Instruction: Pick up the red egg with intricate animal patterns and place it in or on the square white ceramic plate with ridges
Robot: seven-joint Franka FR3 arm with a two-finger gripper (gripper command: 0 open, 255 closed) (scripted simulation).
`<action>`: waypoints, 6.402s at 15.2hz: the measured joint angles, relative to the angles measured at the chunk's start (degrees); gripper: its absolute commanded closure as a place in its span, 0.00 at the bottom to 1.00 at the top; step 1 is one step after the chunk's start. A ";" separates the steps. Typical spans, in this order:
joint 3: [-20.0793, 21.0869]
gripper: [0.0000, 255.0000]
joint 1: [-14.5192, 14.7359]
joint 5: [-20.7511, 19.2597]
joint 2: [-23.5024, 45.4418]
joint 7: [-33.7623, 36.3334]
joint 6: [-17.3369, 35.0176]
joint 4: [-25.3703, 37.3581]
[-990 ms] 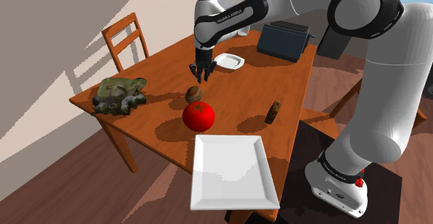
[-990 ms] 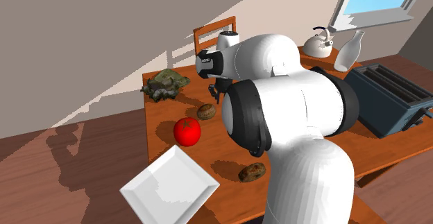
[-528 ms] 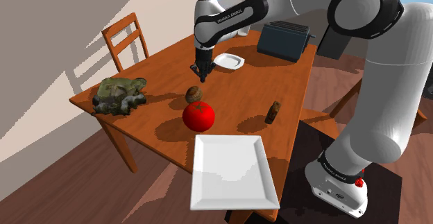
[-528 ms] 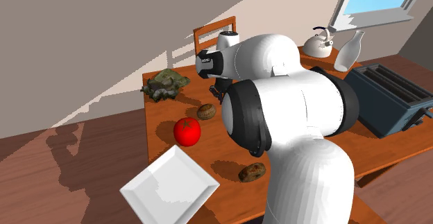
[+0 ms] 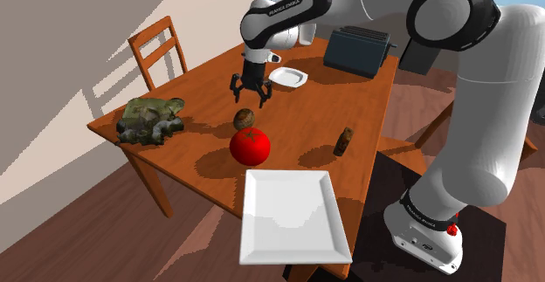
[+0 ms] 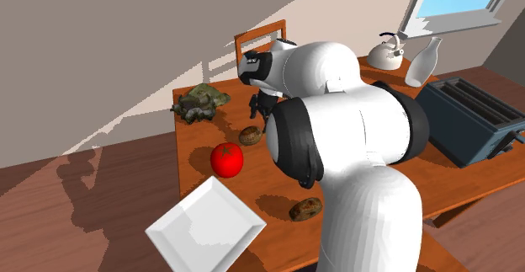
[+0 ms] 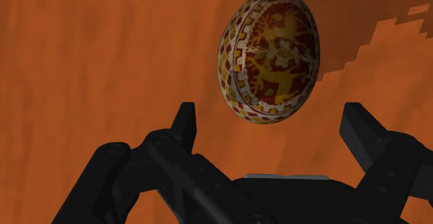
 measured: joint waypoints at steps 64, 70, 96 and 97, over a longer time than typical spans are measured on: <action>8.73 1.00 9.97 9.14 -44.83 16.31 3.52 -43.84; 12.37 1.00 14.23 13.04 -56.09 21.82 1.74 -51.42; 15.59 0.00 16.81 19.46 -48.46 17.14 17.97 -59.76; 15.57 0.00 16.82 19.46 -48.55 17.10 17.86 -59.98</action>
